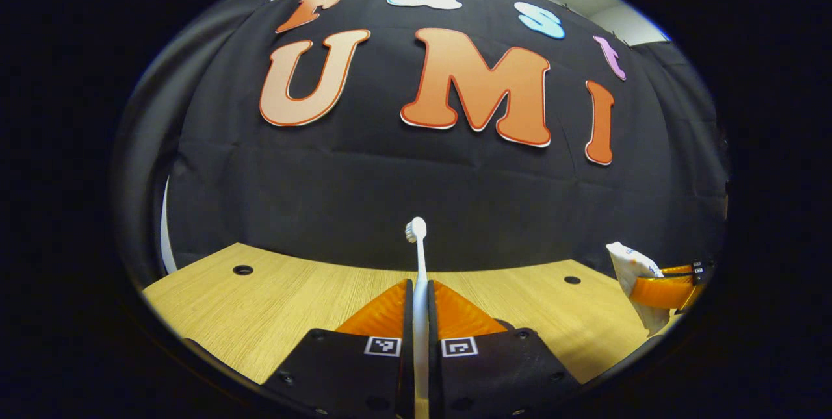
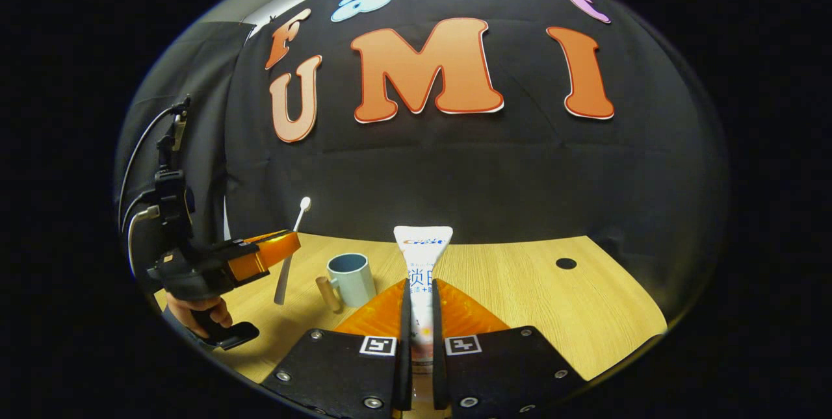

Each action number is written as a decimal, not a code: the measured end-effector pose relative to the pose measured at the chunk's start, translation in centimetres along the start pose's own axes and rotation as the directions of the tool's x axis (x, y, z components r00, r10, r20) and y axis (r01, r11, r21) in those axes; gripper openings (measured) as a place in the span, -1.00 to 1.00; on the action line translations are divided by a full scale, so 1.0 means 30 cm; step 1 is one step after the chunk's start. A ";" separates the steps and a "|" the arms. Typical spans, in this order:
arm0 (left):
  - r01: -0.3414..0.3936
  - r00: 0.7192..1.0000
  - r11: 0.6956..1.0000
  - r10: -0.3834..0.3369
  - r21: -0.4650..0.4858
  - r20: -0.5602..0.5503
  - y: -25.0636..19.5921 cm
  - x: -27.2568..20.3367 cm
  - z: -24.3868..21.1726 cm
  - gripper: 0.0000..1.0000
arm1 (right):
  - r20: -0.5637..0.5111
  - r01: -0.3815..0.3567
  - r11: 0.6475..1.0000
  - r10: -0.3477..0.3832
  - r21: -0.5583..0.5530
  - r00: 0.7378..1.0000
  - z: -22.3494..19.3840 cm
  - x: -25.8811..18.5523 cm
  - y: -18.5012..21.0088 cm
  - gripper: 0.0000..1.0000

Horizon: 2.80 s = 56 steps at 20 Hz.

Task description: Put the toothbrush and toothpaste on the desktop into the cup, then pick up the cup and place it on the coaster on the desktop.

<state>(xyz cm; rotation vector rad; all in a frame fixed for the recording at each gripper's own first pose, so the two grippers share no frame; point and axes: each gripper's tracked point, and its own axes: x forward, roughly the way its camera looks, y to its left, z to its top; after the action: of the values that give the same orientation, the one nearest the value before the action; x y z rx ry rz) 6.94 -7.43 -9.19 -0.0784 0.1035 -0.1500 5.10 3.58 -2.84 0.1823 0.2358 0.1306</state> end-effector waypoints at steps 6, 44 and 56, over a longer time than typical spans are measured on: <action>0.059 0.992 0.998 -0.056 -0.022 0.111 -0.025 0.082 0.099 -0.84 | 0.062 0.008 1.000 -0.007 -0.007 0.998 0.104 0.061 -0.031 -0.74; 0.226 0.948 0.974 -0.217 0.009 -0.231 -0.013 0.012 -0.153 0.90 | 0.119 -0.115 0.993 0.112 0.014 0.987 0.146 0.224 0.134 -0.75; 0.128 0.976 0.991 -0.119 0.038 -0.180 0.060 -0.058 -0.108 0.95 | 0.263 -0.263 0.962 0.234 0.081 0.936 0.250 0.291 0.300 -0.75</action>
<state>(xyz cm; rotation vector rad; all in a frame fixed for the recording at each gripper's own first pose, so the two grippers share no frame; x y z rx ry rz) 5.14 -5.62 -12.40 -0.0216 0.2732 -0.2838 14.36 12.43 4.15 0.3407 -0.0350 0.3440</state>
